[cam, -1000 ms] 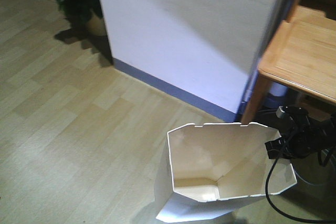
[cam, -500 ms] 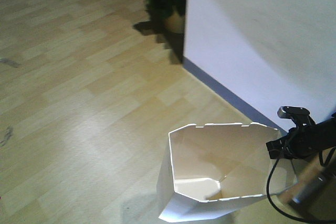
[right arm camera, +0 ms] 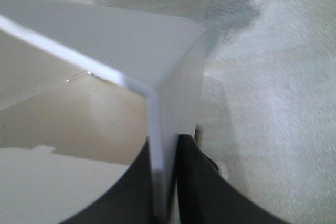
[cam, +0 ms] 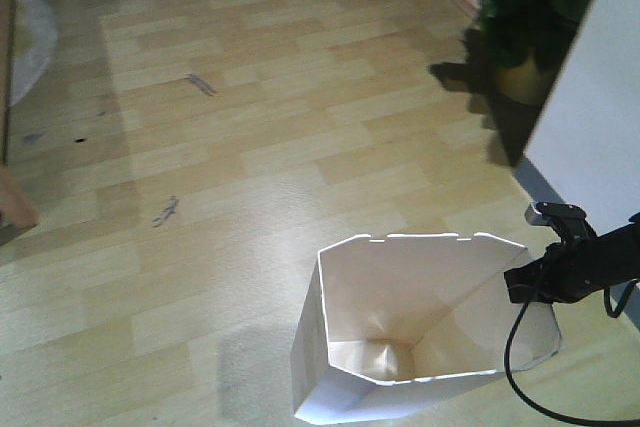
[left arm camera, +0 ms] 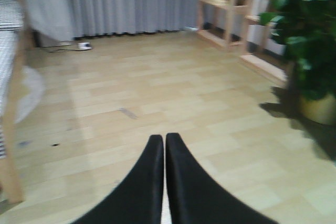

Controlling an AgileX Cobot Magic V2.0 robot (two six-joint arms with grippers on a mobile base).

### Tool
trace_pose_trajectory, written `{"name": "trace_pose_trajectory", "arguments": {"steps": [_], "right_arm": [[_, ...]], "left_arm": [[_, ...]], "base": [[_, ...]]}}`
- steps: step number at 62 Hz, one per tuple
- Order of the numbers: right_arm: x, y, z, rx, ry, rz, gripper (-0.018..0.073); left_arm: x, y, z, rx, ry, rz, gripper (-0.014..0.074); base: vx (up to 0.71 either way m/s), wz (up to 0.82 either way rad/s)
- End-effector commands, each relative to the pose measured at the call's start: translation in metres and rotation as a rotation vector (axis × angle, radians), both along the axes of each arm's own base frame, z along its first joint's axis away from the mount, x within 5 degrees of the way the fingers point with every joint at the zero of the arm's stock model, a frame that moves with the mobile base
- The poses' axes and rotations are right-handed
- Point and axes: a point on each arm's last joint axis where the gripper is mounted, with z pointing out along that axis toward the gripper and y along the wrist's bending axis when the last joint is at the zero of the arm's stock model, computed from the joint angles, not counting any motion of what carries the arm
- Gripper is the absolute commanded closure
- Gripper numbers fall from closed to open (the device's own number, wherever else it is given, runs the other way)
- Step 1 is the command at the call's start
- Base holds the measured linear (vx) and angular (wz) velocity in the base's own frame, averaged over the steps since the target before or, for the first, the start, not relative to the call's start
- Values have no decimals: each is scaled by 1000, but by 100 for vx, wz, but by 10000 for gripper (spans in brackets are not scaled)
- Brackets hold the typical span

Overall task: Move trash bin to bedside with robot
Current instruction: 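Hold the bin in the right gripper while driving away from the desk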

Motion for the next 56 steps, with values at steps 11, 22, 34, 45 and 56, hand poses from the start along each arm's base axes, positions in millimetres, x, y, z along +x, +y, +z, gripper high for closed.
{"name": "trace_pose_trajectory", "arguments": {"steps": [11,22,34,45,56], "right_arm": [[8,10,30,159,-47,-14,565],[8,10,30,160,-47,-14,565],[8,10,30,160,-47,-14,565],[8,10,30,160,-47,-14,565],[8,10,30,160,-47,-14,565]], "left_arm": [[1,0,-3,-12,-50,1,602],[1,0,-3,-12,-50,1,602],[1,0,-3,-12,-50,1,602],[1,0,-3,-12,-50,1,602],[1,0,-3,-12,-50,1,602]], "base": [[19,54],[21,38],[24,18],[29,7],[32,2]]}}
